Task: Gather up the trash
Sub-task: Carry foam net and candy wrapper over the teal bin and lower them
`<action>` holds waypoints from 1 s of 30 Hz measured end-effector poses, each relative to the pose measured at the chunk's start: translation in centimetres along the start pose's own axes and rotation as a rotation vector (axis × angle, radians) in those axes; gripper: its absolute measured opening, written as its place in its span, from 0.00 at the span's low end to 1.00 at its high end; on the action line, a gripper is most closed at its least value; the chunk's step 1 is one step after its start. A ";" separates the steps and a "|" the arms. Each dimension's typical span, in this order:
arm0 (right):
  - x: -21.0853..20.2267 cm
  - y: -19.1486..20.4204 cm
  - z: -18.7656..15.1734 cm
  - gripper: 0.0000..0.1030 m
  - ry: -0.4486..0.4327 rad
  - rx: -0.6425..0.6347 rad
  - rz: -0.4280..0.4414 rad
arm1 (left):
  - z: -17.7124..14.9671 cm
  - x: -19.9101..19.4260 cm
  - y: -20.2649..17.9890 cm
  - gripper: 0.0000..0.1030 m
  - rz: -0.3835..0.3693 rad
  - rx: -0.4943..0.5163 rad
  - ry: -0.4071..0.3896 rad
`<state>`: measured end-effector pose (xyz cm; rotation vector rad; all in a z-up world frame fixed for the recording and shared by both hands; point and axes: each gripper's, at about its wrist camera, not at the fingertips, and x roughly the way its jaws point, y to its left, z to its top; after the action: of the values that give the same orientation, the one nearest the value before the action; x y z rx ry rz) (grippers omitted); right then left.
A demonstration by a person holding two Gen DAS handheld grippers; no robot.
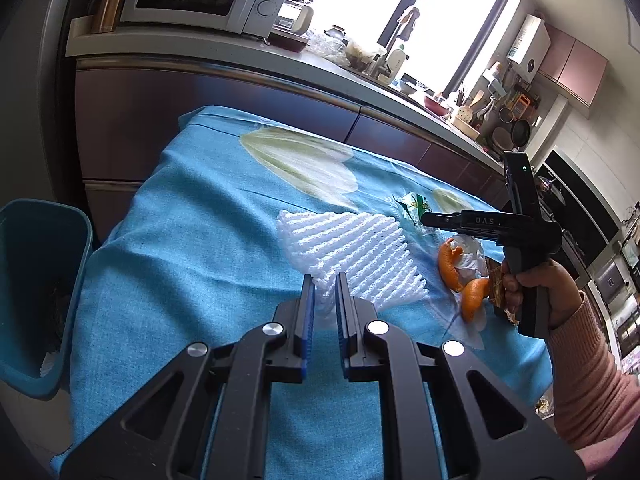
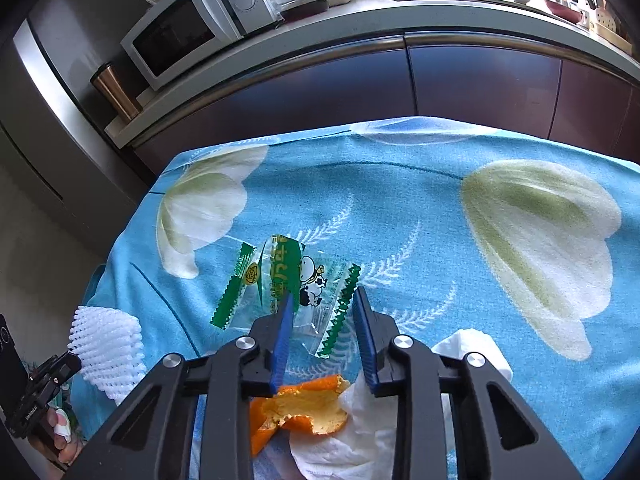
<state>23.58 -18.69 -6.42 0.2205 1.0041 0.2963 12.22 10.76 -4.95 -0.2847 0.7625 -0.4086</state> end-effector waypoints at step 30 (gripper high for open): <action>-5.4 12.0 -5.4 0.13 -0.147 -0.220 0.285 | -1.1 -8.1 3.8 0.11 0.082 -0.045 -0.118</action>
<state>14.57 -9.08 -1.14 0.1827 0.7865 0.6375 7.06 17.72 -2.28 -0.3163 0.6661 -0.2950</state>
